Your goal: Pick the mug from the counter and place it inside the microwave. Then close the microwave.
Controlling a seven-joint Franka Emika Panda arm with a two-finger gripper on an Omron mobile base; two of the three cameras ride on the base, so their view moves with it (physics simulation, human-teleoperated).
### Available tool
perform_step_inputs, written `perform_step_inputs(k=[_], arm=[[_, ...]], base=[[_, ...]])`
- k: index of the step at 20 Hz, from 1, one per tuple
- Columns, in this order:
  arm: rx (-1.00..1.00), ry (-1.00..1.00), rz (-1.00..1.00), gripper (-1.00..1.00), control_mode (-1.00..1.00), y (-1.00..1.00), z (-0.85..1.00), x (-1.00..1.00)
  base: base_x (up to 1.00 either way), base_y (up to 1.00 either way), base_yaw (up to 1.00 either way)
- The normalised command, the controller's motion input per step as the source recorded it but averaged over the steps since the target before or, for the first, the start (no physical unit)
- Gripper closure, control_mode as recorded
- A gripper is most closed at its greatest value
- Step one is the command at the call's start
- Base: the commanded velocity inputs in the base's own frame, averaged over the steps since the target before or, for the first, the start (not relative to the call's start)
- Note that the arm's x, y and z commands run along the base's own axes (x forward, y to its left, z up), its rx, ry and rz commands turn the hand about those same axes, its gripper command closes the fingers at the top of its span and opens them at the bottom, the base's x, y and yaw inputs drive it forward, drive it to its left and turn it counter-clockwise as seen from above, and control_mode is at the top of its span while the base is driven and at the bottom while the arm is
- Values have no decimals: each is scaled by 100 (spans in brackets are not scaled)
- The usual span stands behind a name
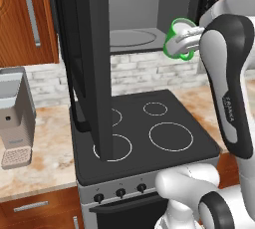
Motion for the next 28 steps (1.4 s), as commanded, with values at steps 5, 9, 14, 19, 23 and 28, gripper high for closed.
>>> perform_step_inputs(k=[5,9,14,19,23,28], arm=[[0,0,0,100,-100,16,-20,21],[0,0,0,100,-100,19,-3,30],[0,0,0,100,-100,17,1,35],[0,7,0,100,-100,12,13,30],[1,11,0,100,-100,2,11,34],[0,4,0,100,-100,1,0,36]], base=[[0,0,0],[0,0,0],[0,0,0],[0,0,0],[0,0,0],[0,0,0]])
